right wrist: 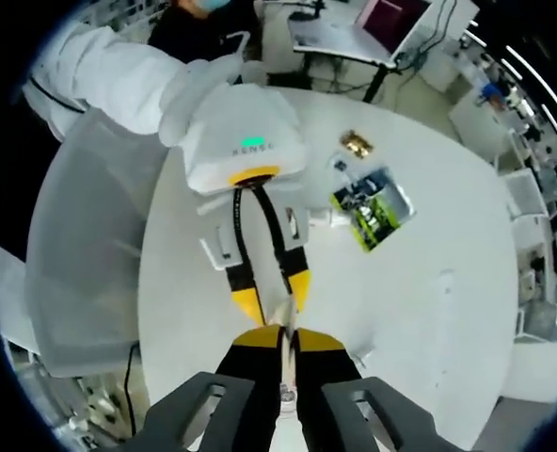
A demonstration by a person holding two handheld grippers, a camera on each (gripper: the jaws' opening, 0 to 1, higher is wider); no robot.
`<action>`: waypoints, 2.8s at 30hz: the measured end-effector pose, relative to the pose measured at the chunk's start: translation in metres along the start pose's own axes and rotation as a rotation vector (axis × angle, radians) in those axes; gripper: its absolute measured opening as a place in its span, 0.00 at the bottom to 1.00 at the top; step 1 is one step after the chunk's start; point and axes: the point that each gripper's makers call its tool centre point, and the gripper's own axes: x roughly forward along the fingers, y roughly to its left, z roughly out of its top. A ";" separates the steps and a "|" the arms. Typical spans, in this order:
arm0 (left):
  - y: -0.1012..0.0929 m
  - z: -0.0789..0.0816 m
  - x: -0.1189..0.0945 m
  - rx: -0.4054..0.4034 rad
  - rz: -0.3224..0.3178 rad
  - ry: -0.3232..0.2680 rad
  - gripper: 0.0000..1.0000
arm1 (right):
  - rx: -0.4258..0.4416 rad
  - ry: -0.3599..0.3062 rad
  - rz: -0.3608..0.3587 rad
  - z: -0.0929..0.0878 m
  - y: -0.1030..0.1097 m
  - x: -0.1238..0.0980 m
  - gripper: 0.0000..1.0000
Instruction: Arrange the skincare products in the storage area until every visible bottle or jar stands upright without overlapping.
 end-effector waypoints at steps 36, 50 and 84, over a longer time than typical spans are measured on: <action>0.005 -0.001 -0.046 -0.068 0.092 -0.009 0.28 | 0.070 -0.220 -0.128 0.008 0.000 -0.012 0.28; -0.005 -0.009 -0.084 -0.079 0.172 0.046 0.46 | 0.199 -0.328 -0.224 0.002 0.006 -0.022 0.55; -0.024 -0.021 -0.166 -0.205 0.296 0.037 0.90 | 0.552 -0.493 -0.359 -0.037 0.080 -0.021 1.00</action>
